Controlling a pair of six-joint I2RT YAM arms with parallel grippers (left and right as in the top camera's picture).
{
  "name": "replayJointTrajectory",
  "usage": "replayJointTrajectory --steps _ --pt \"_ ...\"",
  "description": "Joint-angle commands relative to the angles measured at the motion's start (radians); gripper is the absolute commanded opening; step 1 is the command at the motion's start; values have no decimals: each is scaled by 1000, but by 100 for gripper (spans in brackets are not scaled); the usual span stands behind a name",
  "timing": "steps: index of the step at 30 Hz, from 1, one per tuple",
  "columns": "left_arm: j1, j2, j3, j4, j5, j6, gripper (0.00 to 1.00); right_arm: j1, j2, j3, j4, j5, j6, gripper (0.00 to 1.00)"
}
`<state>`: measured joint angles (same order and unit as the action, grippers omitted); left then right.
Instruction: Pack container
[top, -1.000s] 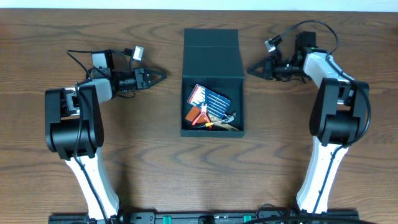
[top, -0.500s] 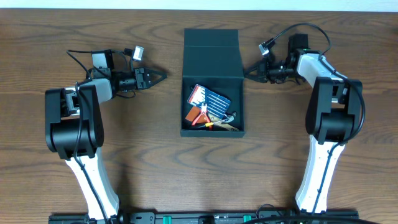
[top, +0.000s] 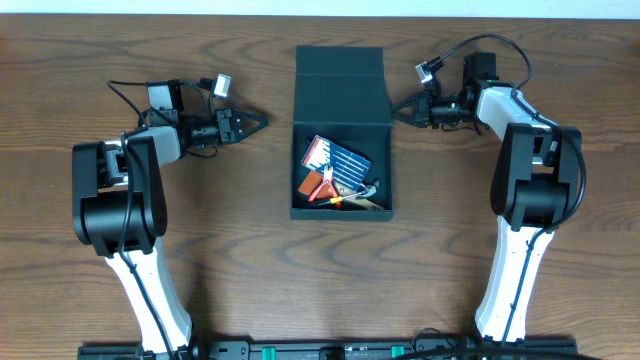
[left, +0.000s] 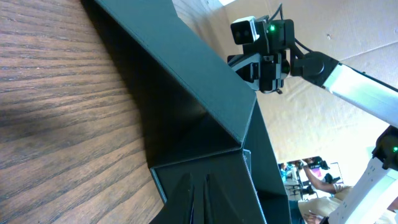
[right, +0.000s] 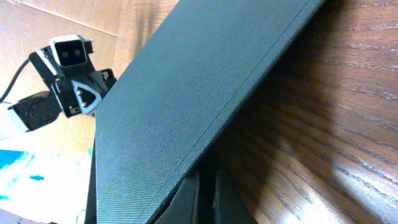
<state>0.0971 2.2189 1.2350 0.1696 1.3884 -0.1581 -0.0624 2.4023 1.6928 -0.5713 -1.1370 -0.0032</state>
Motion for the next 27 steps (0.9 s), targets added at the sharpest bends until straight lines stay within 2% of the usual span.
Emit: replayJointTrajectory --steps 1,20,24,27 --pt "2 15 13 5 16 -1 6 4 14 -4 3 -50 7 1" --pt "2 15 13 5 14 -1 6 4 18 -4 143 -238 18 1" --pt "2 15 13 5 14 -1 6 4 18 -4 138 -219 41 1" --pt "2 15 13 4 -16 -22 6 2 18 -4 110 -113 101 1"
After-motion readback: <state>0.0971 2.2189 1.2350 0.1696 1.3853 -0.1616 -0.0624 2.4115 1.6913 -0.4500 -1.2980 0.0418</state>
